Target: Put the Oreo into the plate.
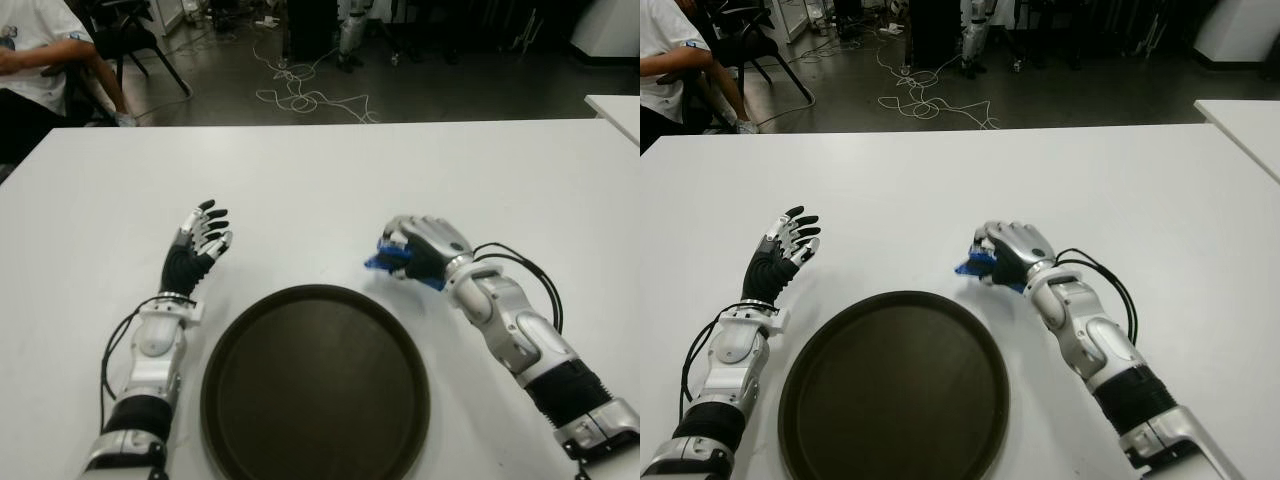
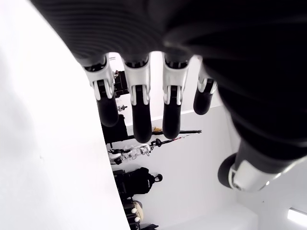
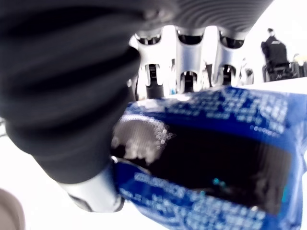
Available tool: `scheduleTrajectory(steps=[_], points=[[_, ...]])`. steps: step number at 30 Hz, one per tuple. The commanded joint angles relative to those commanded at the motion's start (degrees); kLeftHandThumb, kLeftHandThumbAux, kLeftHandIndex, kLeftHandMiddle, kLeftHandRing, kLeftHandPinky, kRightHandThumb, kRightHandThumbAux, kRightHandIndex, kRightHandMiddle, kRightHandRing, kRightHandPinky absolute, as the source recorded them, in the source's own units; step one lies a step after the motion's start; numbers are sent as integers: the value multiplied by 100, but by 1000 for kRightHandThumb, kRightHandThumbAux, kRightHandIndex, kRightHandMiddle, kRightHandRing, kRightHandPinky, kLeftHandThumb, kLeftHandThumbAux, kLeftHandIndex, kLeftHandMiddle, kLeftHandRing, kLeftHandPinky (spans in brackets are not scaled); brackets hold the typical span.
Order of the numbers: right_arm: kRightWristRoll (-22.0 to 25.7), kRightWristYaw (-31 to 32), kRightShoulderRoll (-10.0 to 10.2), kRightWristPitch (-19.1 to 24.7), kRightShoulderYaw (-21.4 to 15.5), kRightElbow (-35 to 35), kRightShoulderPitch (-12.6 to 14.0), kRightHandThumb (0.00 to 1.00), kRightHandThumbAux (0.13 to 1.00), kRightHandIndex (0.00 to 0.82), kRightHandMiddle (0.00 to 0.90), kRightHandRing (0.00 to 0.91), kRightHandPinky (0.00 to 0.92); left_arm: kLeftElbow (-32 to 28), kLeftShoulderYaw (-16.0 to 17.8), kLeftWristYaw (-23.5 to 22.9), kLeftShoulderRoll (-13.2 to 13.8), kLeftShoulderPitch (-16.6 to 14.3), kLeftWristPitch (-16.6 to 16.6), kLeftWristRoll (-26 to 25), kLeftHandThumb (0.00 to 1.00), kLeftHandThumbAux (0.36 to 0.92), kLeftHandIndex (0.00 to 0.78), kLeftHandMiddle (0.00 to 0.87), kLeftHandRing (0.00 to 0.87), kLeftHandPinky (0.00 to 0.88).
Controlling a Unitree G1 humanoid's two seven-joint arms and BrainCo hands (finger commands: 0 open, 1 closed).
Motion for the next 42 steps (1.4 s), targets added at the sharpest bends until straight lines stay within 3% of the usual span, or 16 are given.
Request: scheduleTrajectory(steps=[14, 33, 42], points=[[310, -553, 288, -151, -340, 188, 44, 186, 897, 639, 763, 771, 757, -80, -21, 22, 22, 34, 48, 66, 53, 634, 107, 199, 196, 165], [377, -999, 247, -482, -508, 362, -57, 205, 899, 631, 763, 775, 765, -51, -17, 96, -49, -34, 89, 64, 67, 631, 114, 219, 220, 196], [406, -974, 205, -776, -542, 245, -126, 228, 894, 627, 763, 776, 772, -59, -26, -16, -38, -55, 180, -10, 81, 617, 104, 206, 200, 158]])
